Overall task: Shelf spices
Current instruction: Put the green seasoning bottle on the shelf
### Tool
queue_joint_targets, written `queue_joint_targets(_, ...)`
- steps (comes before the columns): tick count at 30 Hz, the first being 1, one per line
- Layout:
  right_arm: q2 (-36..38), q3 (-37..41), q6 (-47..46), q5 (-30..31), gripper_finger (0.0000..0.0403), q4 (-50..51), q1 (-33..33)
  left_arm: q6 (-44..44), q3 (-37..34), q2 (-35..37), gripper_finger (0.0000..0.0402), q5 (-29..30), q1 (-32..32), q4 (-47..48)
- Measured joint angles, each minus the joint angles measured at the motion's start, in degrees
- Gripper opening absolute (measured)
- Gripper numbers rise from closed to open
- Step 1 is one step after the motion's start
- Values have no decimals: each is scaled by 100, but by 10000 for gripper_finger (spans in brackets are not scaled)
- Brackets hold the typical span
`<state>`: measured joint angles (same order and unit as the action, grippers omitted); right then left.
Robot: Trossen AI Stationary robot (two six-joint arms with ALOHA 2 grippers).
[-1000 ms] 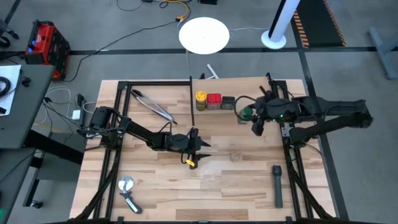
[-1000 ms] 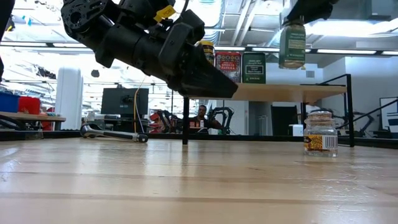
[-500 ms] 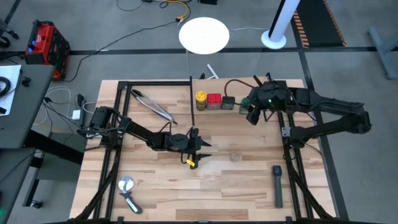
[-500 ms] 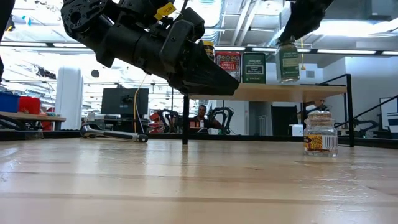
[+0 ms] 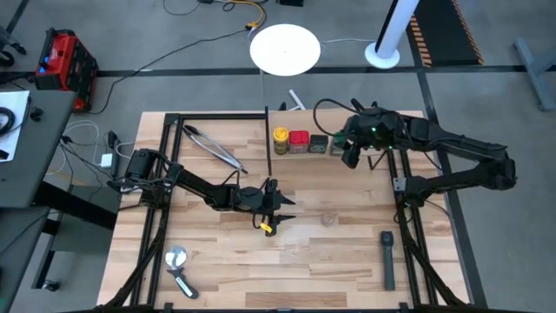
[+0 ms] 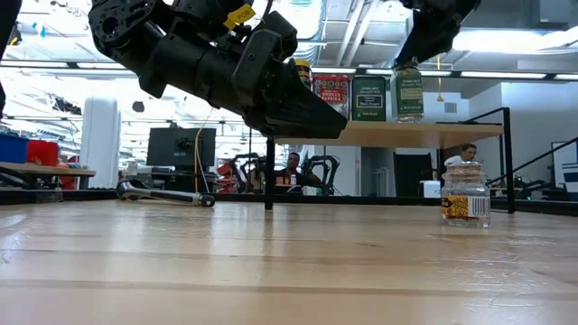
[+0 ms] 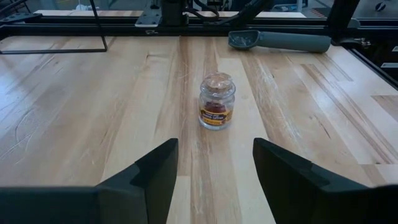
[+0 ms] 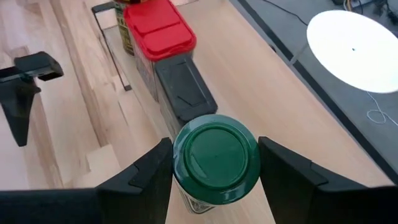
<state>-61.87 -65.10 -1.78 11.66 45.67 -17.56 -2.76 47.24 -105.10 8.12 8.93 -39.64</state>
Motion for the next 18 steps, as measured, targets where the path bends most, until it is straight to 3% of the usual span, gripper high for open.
queue_joint_targets(13, -114, -4, 193, -20, 206, -118, -62, 0, 0, 0, 201, 0, 0, 8)
queue_joint_targets(18, -111, -4, 225, -3, 265, -125, -62, -2, 0, 0, 201, 0, 0, 20)
